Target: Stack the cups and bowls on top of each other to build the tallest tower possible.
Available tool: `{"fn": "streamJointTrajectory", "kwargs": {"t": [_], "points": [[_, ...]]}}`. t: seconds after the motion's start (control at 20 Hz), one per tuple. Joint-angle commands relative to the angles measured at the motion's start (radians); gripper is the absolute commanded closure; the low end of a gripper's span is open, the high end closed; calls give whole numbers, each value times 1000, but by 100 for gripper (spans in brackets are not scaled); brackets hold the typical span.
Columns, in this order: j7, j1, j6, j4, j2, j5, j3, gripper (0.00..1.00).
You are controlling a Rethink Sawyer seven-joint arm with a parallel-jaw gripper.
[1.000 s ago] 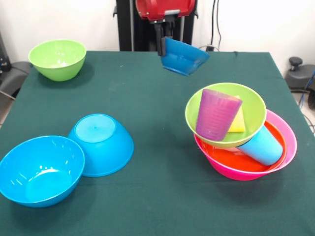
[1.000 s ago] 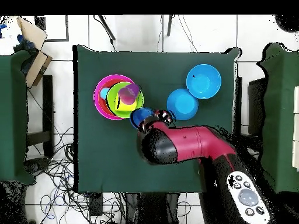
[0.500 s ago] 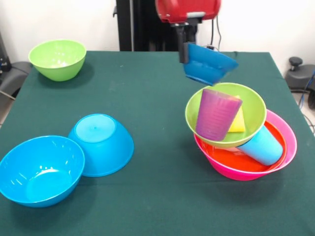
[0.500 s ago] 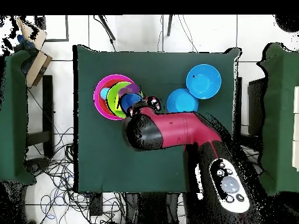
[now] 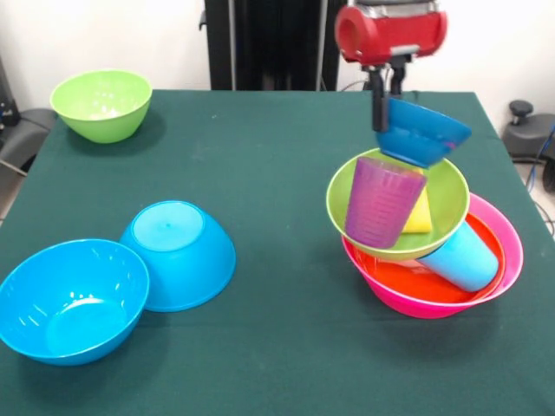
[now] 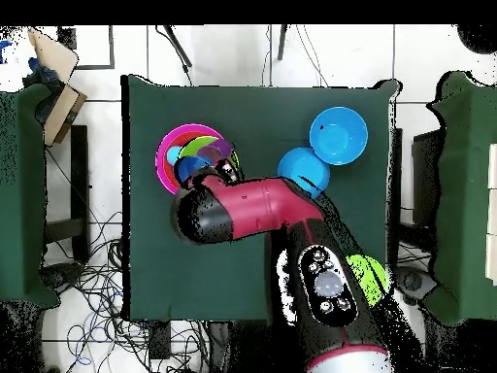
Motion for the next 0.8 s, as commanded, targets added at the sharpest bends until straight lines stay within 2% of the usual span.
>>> {"fn": "streamJointTrajectory", "kwargs": {"t": [0.05, 0.4, 0.8], "points": [[169, 54, 61, -105, 127, 14, -77, 100], [143, 35, 56, -115, 140, 4, -72, 100], [97, -1, 118, -138, 131, 22, -44, 100]]}}
